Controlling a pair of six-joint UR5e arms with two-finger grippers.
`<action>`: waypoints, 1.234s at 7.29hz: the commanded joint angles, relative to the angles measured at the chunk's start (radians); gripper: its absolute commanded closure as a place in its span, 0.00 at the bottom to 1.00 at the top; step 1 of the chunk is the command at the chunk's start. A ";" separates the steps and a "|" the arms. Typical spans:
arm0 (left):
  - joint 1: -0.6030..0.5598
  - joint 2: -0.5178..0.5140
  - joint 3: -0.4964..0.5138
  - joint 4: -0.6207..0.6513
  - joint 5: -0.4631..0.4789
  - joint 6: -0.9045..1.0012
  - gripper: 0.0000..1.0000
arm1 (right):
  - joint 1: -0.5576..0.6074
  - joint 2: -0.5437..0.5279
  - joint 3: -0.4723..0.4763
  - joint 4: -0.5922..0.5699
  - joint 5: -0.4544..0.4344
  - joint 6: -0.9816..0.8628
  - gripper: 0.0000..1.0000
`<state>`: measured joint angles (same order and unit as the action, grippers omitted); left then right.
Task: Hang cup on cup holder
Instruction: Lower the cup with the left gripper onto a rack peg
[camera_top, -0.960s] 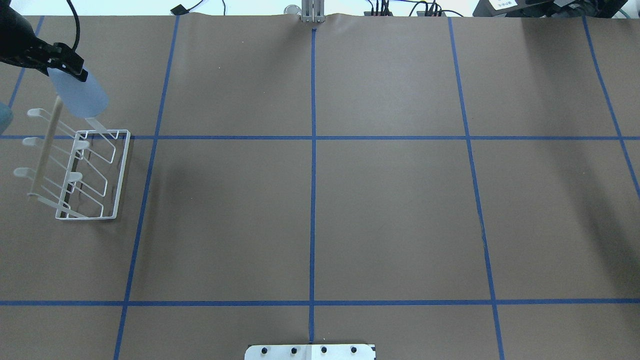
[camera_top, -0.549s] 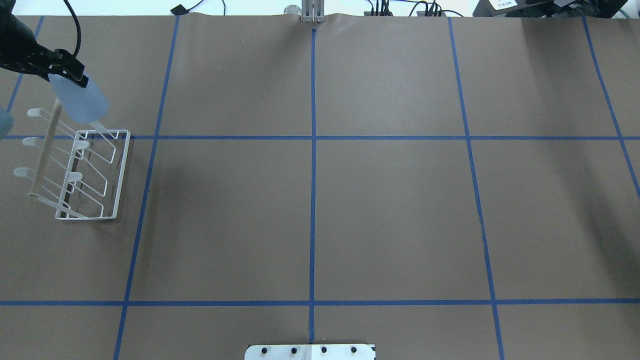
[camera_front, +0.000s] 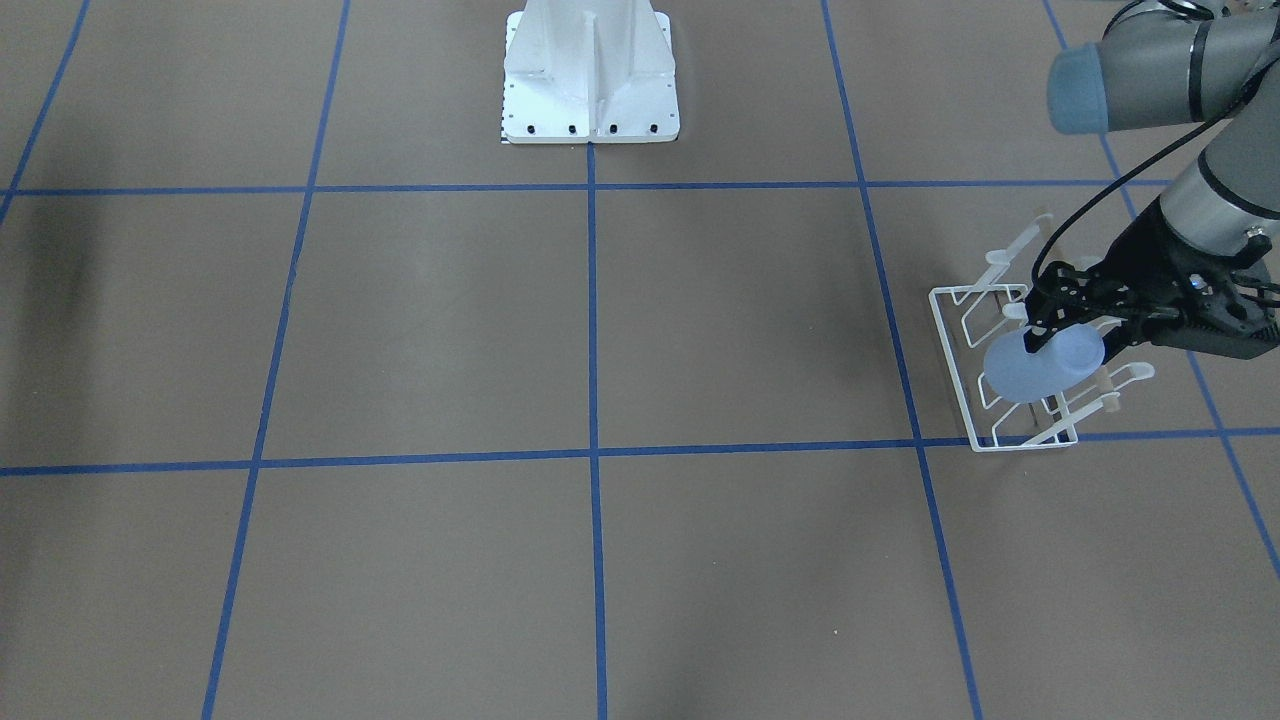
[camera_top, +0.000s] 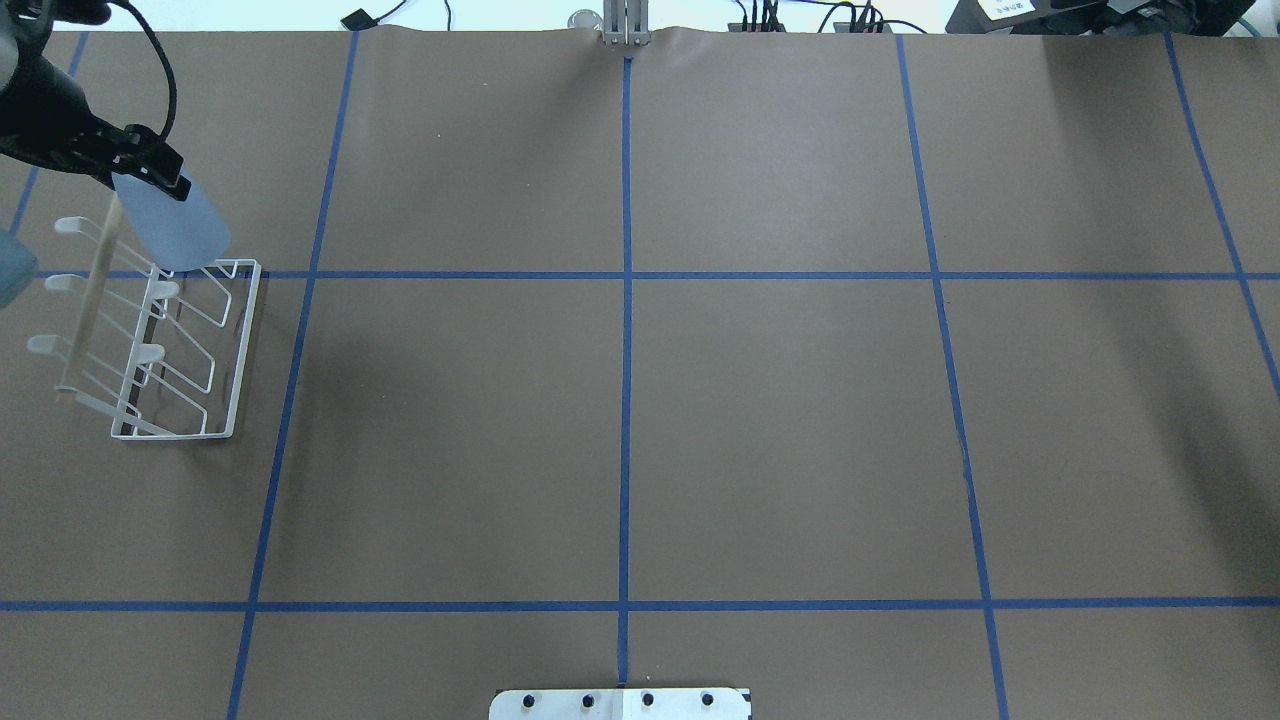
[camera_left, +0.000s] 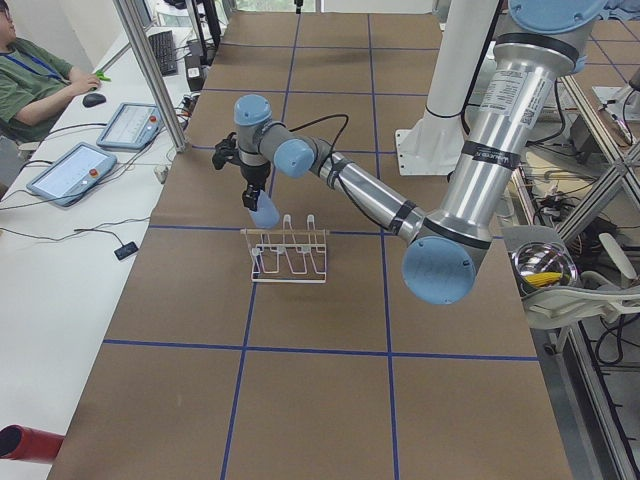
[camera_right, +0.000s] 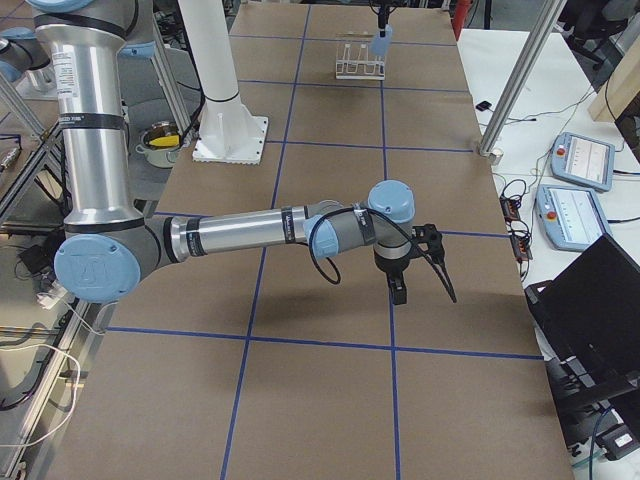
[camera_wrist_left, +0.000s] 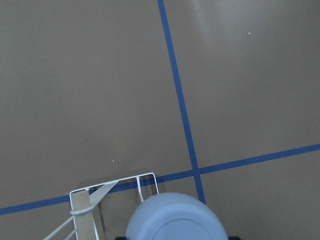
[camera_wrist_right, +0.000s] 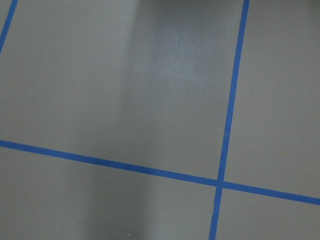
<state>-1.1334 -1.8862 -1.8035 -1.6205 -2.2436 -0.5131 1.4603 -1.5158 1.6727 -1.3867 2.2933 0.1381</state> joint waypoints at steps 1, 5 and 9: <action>0.007 0.021 -0.013 -0.002 -0.001 -0.001 1.00 | 0.000 -0.001 0.001 0.000 0.000 0.000 0.00; 0.021 0.047 -0.028 -0.005 -0.001 0.004 0.33 | 0.000 -0.004 0.001 0.002 0.014 0.000 0.00; 0.029 0.165 -0.174 -0.004 0.004 -0.001 0.02 | 0.000 -0.001 0.001 0.000 0.017 0.000 0.00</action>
<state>-1.1053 -1.7474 -1.9444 -1.6257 -2.2404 -0.5132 1.4604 -1.5194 1.6743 -1.3866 2.3090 0.1381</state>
